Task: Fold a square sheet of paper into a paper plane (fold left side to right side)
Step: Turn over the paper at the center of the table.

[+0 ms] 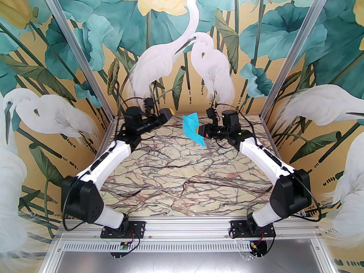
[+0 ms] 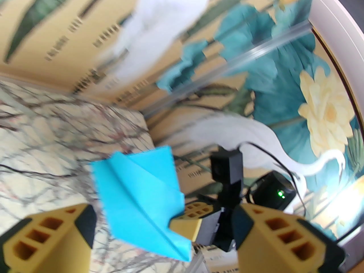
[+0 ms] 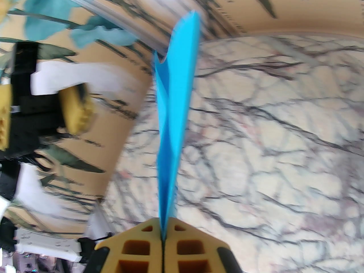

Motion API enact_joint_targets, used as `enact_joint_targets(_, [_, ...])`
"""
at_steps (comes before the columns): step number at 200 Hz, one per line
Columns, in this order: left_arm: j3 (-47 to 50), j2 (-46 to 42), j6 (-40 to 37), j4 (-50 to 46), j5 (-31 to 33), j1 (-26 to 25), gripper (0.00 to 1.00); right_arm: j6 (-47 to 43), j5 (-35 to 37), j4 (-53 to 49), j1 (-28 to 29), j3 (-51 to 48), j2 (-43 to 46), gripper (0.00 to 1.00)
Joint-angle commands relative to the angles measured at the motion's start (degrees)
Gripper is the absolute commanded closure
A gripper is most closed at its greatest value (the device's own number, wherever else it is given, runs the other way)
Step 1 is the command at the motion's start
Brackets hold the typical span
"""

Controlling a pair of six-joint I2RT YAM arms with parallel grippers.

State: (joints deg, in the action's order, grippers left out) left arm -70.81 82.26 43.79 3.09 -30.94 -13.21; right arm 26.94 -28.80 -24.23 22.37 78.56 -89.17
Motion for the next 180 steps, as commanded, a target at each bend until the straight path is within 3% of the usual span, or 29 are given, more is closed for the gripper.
enact_joint_targets(1, [1.26,-5.93,-7.39,-10.57,8.94,1.51,0.11,-12.96,26.35,-20.74,5.65,5.48,1.11,0.95])
enact_joint_targets(39, [3.97,-13.70,-12.98,-19.58,23.29,1.87,0.09,-18.90,61.69,-33.60,16.88,11.98,-8.38,0.95])
enact_joint_targets(74, [6.32,-17.34,-13.62,-21.09,27.83,1.87,0.08,-24.44,75.67,-36.94,22.82,15.79,-19.59,0.94])
enact_joint_targets(114, [6.73,-17.59,-13.43,-21.79,27.02,1.87,0.08,-27.94,77.05,-35.27,26.63,17.50,-29.89,0.92])
enact_joint_targets(143, [7.26,-17.40,-12.94,-21.62,25.86,1.87,0.08,-27.66,73.35,-35.84,28.60,19.31,-36.32,0.88])
enact_joint_targets(159, [7.44,-17.31,-12.90,-21.89,25.25,1.87,0.07,-26.84,71.08,-36.68,29.77,19.85,-38.61,0.79])
enact_joint_targets(180, [7.37,-16.97,-13.20,-22.21,24.15,1.87,0.07,-24.40,64.77,-38.08,30.45,20.85,-39.10,0.56])
